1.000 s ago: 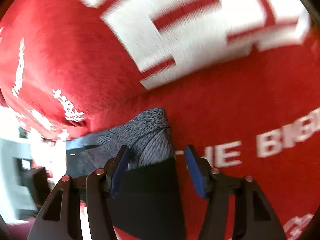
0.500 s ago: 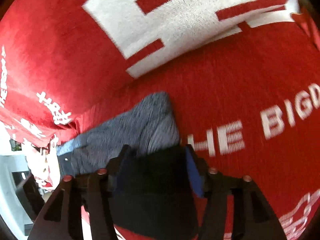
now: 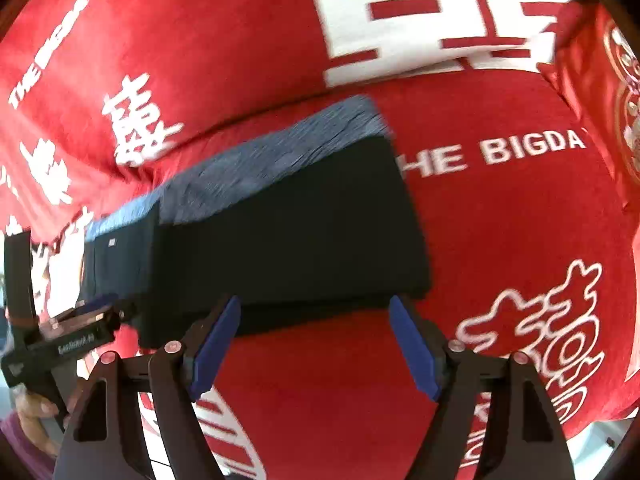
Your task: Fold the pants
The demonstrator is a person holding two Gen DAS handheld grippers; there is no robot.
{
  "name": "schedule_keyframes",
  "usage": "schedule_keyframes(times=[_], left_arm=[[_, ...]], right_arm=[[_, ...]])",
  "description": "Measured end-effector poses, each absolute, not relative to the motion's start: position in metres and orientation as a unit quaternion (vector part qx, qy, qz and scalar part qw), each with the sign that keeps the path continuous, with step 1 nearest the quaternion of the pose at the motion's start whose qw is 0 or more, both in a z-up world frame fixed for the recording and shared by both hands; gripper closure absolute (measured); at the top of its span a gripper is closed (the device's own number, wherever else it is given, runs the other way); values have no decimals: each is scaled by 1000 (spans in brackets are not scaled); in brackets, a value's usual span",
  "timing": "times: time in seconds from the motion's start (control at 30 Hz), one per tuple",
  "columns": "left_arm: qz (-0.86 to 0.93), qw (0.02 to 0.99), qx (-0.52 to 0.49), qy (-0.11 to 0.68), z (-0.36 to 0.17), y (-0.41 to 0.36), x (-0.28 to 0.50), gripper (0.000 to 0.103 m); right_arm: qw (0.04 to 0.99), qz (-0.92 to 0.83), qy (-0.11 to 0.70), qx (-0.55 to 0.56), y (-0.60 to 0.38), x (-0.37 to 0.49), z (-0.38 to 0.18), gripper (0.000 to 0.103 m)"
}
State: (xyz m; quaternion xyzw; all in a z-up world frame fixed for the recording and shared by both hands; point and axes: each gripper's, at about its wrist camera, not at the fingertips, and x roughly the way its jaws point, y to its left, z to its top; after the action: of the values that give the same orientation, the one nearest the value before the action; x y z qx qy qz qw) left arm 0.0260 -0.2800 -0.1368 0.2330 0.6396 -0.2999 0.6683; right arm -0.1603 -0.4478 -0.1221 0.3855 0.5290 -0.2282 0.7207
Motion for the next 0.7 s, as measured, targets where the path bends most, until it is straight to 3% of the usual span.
schedule_keyframes(times=[0.5, 0.7], left_arm=[[-242, 690, 261, 630, -136, -223, 47, 13], [-231, 686, 257, 640, -139, -206, 58, 13]], right_arm=[[754, -190, 553, 300, -400, -62, -117, 23], [729, -158, 595, 300, -373, -32, -148, 23]])
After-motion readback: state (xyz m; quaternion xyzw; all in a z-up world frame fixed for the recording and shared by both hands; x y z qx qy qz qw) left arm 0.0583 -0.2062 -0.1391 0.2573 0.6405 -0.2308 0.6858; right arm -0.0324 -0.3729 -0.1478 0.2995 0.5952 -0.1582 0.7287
